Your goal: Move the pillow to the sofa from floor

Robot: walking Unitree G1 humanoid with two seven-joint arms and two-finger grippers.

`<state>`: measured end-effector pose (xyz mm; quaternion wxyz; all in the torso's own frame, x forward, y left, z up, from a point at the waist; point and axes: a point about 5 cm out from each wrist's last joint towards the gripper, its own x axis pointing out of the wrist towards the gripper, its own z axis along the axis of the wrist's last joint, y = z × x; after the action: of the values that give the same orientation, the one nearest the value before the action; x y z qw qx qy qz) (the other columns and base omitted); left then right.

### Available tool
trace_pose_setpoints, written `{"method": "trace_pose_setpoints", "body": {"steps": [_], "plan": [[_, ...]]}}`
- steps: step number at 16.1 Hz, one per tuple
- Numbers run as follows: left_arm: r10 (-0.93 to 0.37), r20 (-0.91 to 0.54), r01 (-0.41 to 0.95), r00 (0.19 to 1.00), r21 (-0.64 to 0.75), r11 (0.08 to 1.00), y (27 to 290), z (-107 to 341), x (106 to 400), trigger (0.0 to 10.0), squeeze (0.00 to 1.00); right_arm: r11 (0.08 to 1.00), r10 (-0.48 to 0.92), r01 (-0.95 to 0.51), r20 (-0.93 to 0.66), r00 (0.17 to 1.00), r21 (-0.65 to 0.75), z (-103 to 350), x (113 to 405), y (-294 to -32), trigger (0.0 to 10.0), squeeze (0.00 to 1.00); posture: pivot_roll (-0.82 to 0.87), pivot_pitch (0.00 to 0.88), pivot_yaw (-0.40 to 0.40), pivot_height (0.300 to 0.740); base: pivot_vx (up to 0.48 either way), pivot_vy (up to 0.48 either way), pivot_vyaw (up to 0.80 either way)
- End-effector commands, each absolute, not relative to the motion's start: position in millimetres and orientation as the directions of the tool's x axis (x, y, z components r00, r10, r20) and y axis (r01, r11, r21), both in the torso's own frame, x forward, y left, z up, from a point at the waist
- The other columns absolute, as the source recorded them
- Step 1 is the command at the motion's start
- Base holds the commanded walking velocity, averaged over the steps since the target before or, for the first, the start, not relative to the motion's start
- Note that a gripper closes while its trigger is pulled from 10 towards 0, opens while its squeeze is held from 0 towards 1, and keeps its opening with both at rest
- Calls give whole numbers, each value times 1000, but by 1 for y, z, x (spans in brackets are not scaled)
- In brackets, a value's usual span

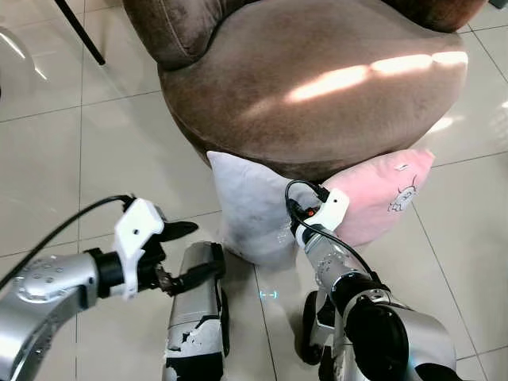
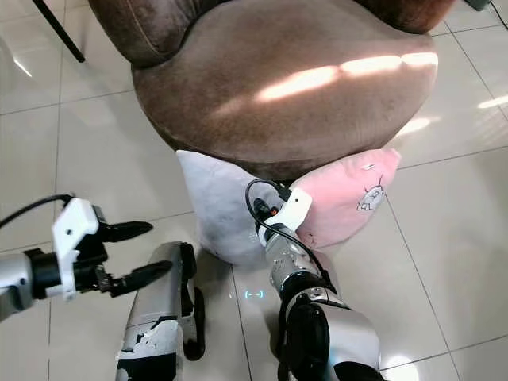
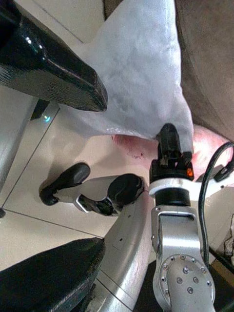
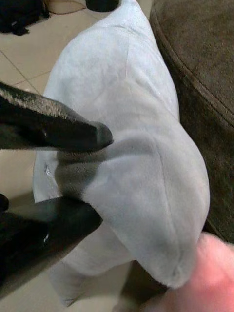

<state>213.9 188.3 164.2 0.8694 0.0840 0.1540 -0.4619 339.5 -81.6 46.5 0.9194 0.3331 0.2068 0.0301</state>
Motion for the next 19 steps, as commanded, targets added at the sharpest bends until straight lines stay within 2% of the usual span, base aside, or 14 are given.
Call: {"method": "trace_pose_setpoints", "body": {"steps": [1, 11, 13, 15, 17, 19], "plan": [[-778, -362, 832, 514, -9, 554, 186, 160, 210, 10000, 0, 761, 228, 85, -389, 893, 643, 36, 329, -68, 0, 0, 402, 376, 61, 567, 0, 0, 0], [-776, -365, 830, 515, -13, 557, 187, 159, 216, 10000, 0, 760, 264, 56, -387, 884, 647, 33, 324, -61, 0, 0, 398, 360, 63, 567, 0, 0, 0], [-772, -360, 825, 523, -12, 565, 187, 154, 222, 10000, 0, 759, 293, 21, -370, 882, 650, 33, 323, -58, 0, 0, 367, 329, 50, 567, 0, 0, 0], [-756, -313, 792, 575, -22, 611, 185, 150, 225, 10000, 0, 735, 364, -71, -303, 881, 674, 36, 322, -53, 0, 0, 315, 278, 24, 567, 0, 0, 0], [-744, -292, 772, 601, -28, 635, 186, 148, 222, 10000, 0, 772, 435, -197, -276, 857, 605, 36, 318, -49, 0, 0, 285, 256, 12, 567, 0, 0, 0], [-724, -254, 741, 641, -40, 670, 190, 147, 219, 10000, 0, 734, 513, -311, -194, 836, 604, 42, 317, -49, 0, 0, 209, 193, -1, 567, 0, 0, 0]]}}
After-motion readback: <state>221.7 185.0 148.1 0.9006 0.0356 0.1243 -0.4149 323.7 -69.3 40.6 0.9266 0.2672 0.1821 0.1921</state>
